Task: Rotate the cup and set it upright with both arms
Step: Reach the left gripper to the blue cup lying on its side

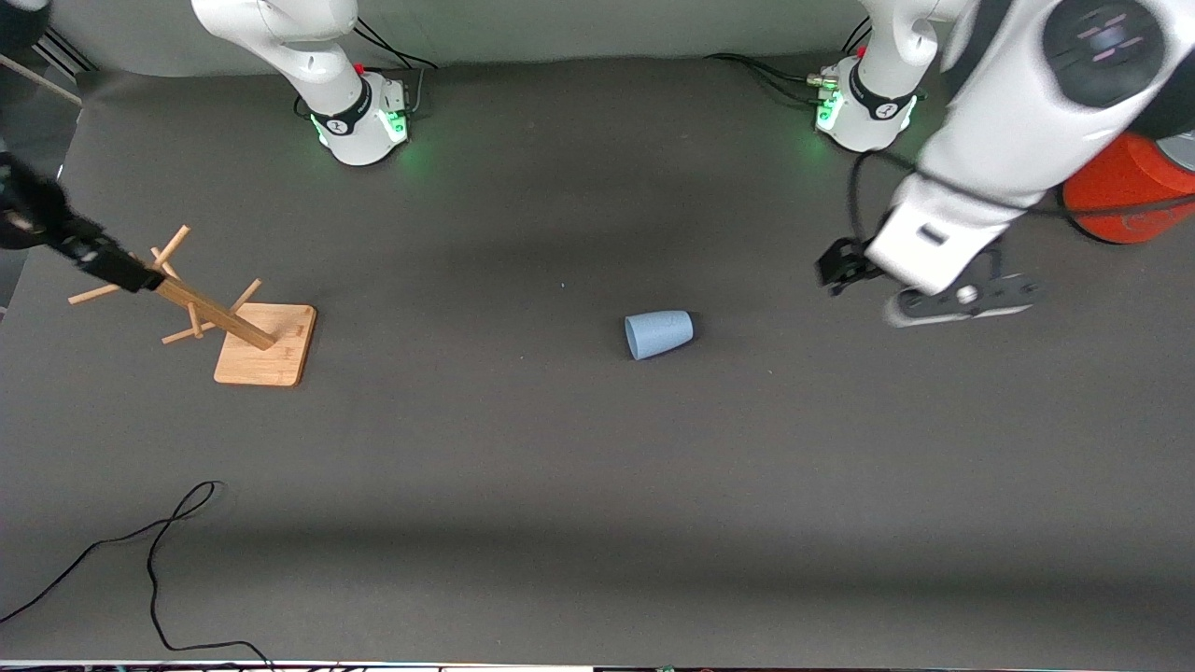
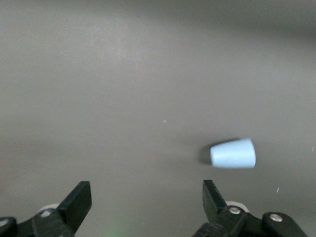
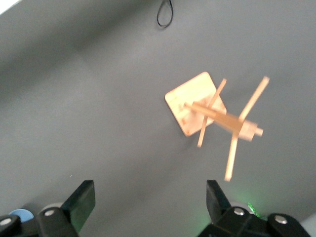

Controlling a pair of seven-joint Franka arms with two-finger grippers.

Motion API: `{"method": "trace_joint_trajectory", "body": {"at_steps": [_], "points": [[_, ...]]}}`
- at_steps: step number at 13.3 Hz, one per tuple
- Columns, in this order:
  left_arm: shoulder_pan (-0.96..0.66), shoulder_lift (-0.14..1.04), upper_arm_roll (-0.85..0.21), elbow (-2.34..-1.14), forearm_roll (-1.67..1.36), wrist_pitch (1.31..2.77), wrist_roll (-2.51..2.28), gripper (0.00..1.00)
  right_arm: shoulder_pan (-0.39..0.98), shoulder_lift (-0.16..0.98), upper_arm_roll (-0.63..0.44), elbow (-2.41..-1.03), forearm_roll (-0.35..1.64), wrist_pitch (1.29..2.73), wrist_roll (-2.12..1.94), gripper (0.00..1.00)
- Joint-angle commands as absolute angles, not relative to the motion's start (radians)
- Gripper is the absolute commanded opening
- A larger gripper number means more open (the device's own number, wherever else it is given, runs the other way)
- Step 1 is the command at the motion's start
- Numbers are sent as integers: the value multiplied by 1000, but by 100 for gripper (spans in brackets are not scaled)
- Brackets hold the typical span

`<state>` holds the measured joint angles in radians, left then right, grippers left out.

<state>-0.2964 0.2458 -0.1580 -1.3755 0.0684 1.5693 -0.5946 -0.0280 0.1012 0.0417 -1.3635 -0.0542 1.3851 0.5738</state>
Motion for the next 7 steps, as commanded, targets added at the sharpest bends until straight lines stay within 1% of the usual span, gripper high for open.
{"method": "trace_joint_trajectory", "body": {"at_steps": [1,3,5,7], "points": [[-464,509,-152,-1085,187,1508,-812,100,-21,6,-11,-1535,-25,1520,377,100],[-538,622,-149,-987,213,1511,-877,100,-29,5,-28,-1563,6,1577,202,100],[-587,685,-149,-971,256,1548,-876,100,-58,9,-34,-1572,35,1618,51,100],[-647,739,-147,-977,313,1600,-879,100,-52,9,-34,-1586,35,1664,5,100]]}}
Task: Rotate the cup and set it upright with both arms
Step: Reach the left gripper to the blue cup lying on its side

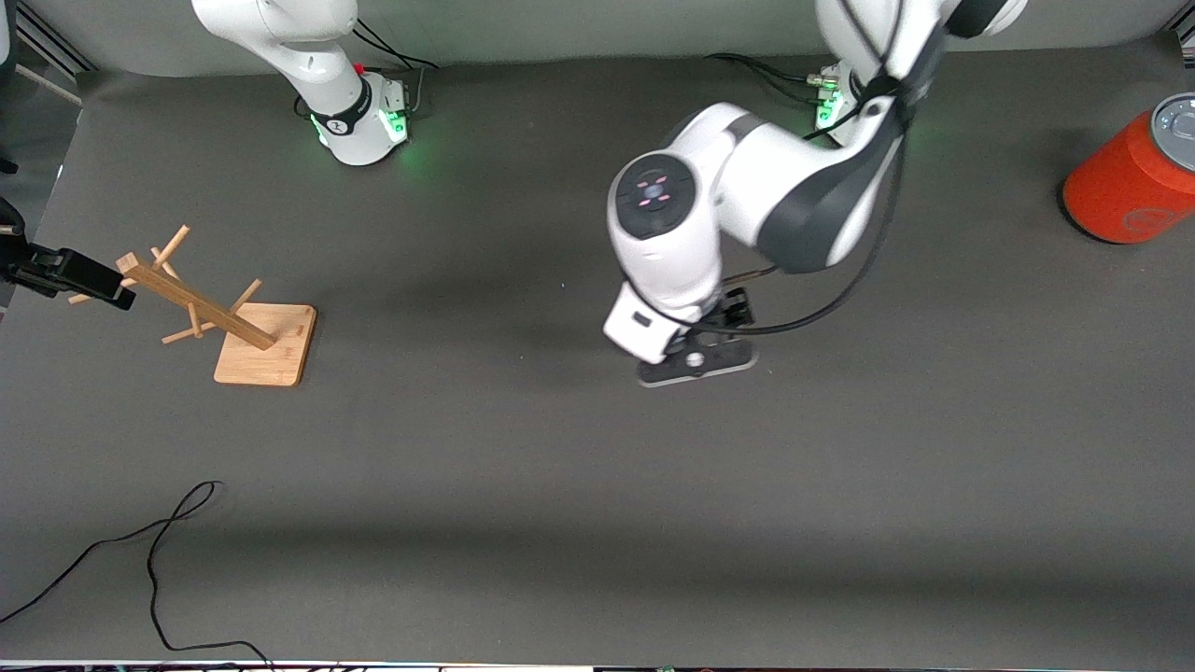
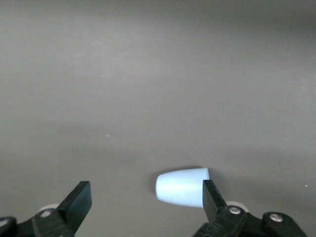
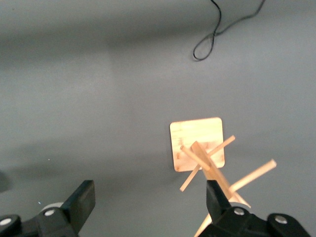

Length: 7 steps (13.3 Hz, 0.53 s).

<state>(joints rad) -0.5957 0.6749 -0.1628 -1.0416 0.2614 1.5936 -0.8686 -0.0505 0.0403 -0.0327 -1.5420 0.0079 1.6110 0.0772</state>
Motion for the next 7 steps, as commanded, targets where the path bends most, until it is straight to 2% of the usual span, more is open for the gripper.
{"method": "trace_joint_trajectory", "body": {"at_steps": [1,7], "points": [[-666,776,-147,-977,336,1614,-882,100,-48,12,-34,-1588,35,1687,-38,100],[-770,954,-149,-991,437,1681,-877,100,-44,18,-31,-1574,25,1700,-51,100]]}}
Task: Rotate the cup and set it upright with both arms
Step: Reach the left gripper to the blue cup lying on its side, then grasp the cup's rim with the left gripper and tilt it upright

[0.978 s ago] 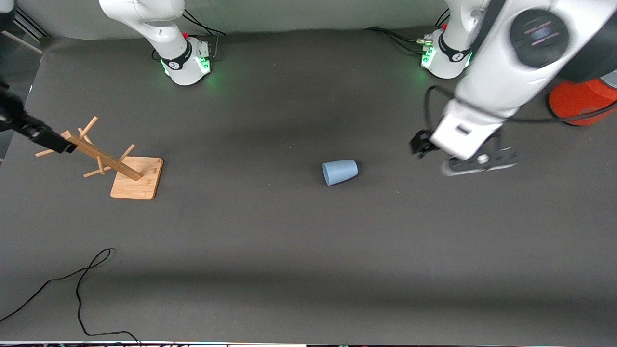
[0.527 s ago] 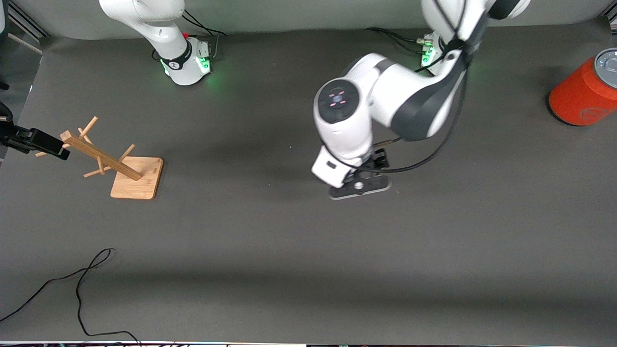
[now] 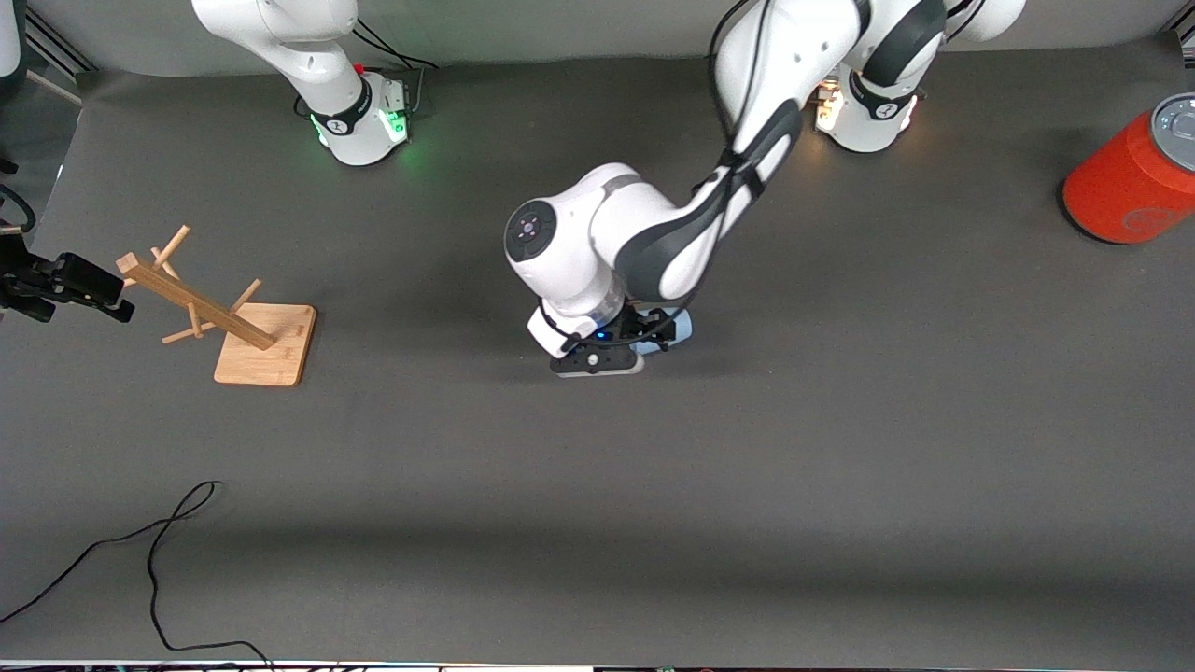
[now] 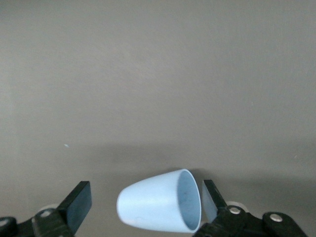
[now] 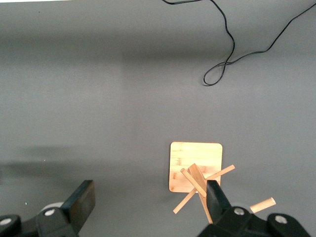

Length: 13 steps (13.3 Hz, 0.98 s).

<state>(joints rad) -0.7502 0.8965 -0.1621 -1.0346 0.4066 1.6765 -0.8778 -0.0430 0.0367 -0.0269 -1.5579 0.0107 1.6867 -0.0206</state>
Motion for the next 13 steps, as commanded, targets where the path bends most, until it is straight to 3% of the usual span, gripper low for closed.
{"method": "trace_joint_trajectory", "body": {"at_steps": [1,3,8,9,11,13], "points": [[-784,975,-149,-992,440,1686,-873,100,-51,18,-29,-1574,23,1700,-51,100],[-793,988,-149,-1059,486,1687,-797,100,-58,18,-25,-1575,23,1698,-51,100],[-785,983,-149,-1069,489,1619,-595,96,-44,15,-26,-1578,17,1697,-52,100],[-785,982,-149,-1069,489,1602,-565,91,-44,15,-26,-1580,17,1697,-52,100],[-785,980,-149,-1063,489,1592,-546,64,-44,15,-28,-1580,17,1695,-55,100],[-787,980,-149,-1066,494,1589,-543,23,-44,15,-28,-1580,17,1695,-55,100]]}}
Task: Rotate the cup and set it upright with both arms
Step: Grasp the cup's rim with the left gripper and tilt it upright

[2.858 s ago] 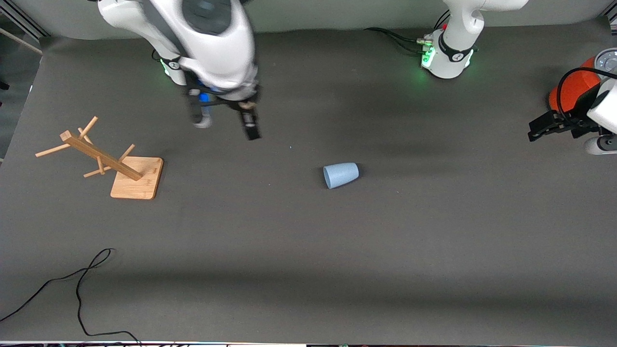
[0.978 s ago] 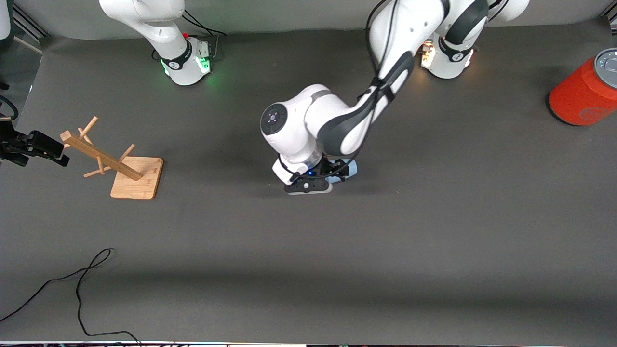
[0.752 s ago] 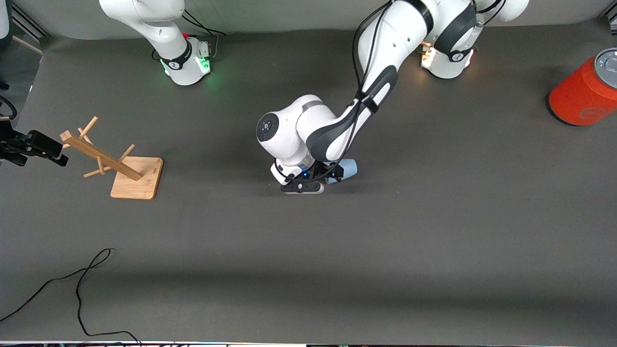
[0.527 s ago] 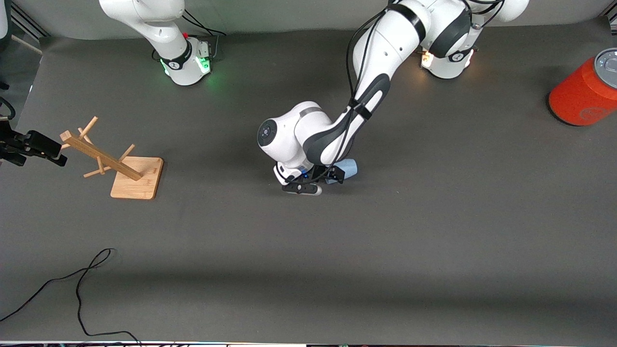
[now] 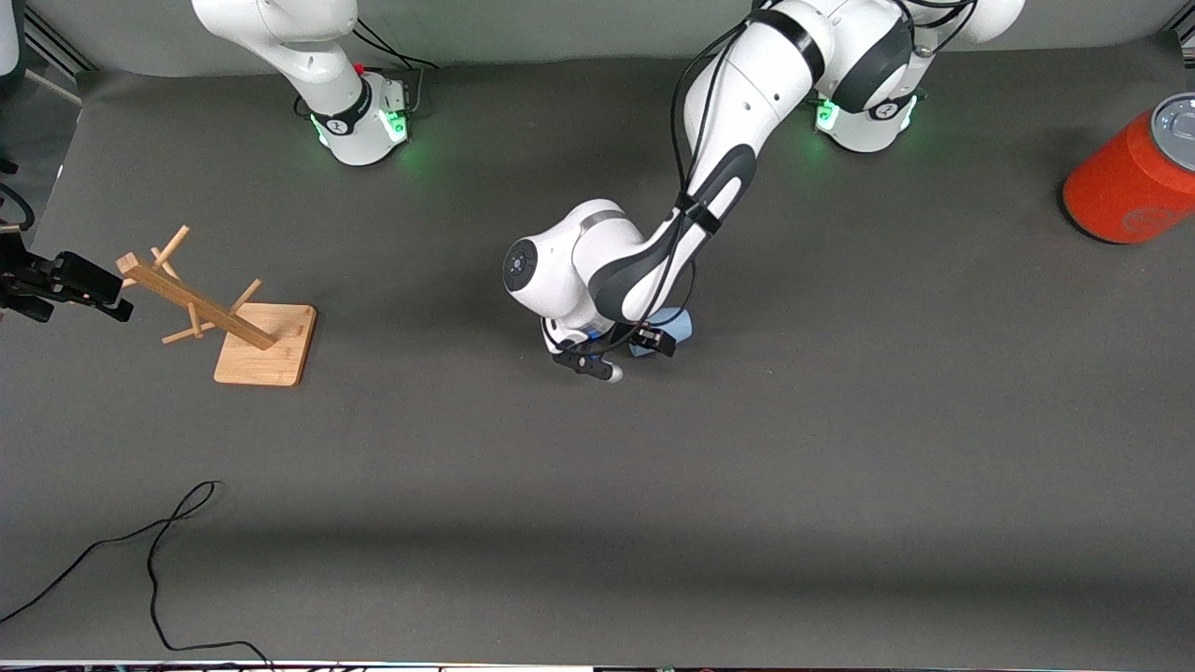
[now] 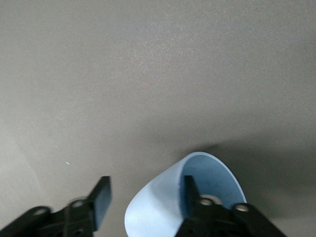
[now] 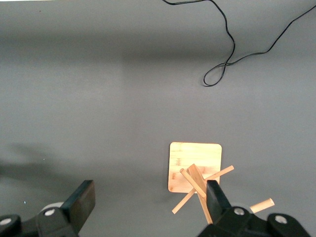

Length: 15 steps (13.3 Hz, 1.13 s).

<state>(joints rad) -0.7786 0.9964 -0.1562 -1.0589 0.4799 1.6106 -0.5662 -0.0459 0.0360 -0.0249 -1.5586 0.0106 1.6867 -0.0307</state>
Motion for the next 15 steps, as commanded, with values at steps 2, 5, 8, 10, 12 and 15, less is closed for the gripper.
{"method": "trace_joint_trajectory", "body": {"at_steps": [2,5,8,10,12,15], "points": [[-785,980,-149,-1065,497,1592,-514,0,-45,17,-29,-1580,18,1694,-54,100],[-778,956,-147,-1060,495,1545,-456,0,-46,17,-29,-1580,18,1683,-38,100],[-729,890,-156,-994,476,1398,-455,0,-44,21,-29,-1577,18,1677,-40,100],[-674,787,-150,-951,398,1325,-591,0,-44,21,-29,-1575,18,1677,-40,100],[-576,679,-156,-965,283,1344,-695,0,-44,23,-29,-1575,20,1680,-38,100],[-522,557,-150,-1079,204,1483,-874,0,-44,23,-28,-1577,18,1678,-41,100]]}}
